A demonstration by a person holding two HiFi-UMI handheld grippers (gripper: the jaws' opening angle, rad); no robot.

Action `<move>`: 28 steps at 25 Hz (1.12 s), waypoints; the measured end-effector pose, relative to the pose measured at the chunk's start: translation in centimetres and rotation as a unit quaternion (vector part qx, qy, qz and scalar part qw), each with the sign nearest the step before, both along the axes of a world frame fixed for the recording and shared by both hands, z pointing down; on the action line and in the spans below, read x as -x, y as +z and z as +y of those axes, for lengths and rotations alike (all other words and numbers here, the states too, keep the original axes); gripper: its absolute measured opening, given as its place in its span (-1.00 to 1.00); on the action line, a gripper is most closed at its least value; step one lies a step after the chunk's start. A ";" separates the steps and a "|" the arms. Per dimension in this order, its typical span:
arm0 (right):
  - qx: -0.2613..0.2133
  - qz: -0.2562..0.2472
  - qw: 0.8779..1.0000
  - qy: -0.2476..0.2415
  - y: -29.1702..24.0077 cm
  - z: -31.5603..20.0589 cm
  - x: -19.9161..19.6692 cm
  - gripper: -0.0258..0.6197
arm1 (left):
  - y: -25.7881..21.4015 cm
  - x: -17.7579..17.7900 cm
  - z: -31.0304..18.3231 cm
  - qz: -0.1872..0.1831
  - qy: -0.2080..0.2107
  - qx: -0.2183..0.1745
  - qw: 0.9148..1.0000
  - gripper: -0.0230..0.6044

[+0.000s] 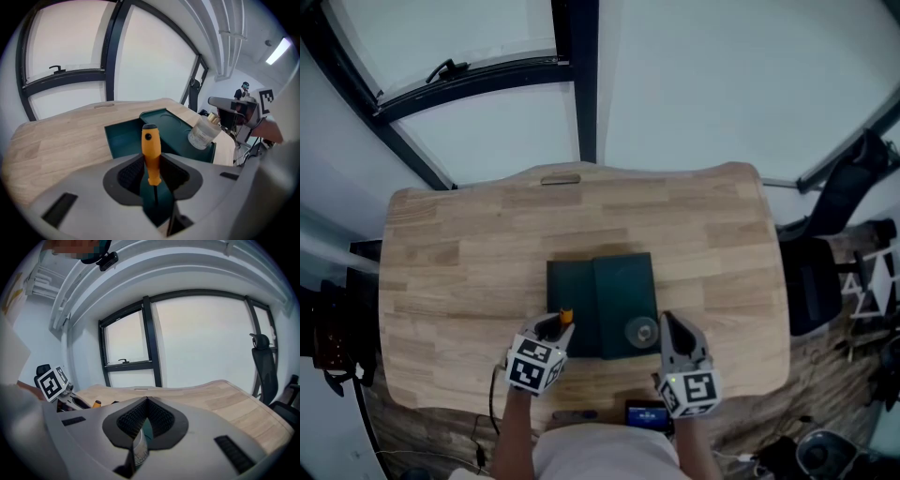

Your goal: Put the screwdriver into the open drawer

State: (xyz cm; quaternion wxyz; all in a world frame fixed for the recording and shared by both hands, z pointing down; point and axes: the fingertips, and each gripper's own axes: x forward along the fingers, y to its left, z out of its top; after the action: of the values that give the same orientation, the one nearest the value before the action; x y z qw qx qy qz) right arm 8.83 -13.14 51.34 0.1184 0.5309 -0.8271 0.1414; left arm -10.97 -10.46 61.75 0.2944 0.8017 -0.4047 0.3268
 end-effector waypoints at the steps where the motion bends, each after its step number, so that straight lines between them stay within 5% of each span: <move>1: 0.001 0.002 1.000 0.001 0.1 0.0 -0.1 -0.93 | 0.3 -0.1 0.2 -0.005 0.005 0.003 1.000 -0.59; 28: 0.032 0.005 0.999 0.032 2.5 -1.0 -1.1 -0.93 | 3.5 -1.2 -0.3 -0.017 0.043 0.099 0.994 -0.59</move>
State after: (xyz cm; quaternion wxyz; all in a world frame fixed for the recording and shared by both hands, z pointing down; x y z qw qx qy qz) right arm 9.97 -14.13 53.81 0.1347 0.5540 -0.8040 0.1691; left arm -9.81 -10.75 65.27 0.3508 0.7798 -0.3402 0.3913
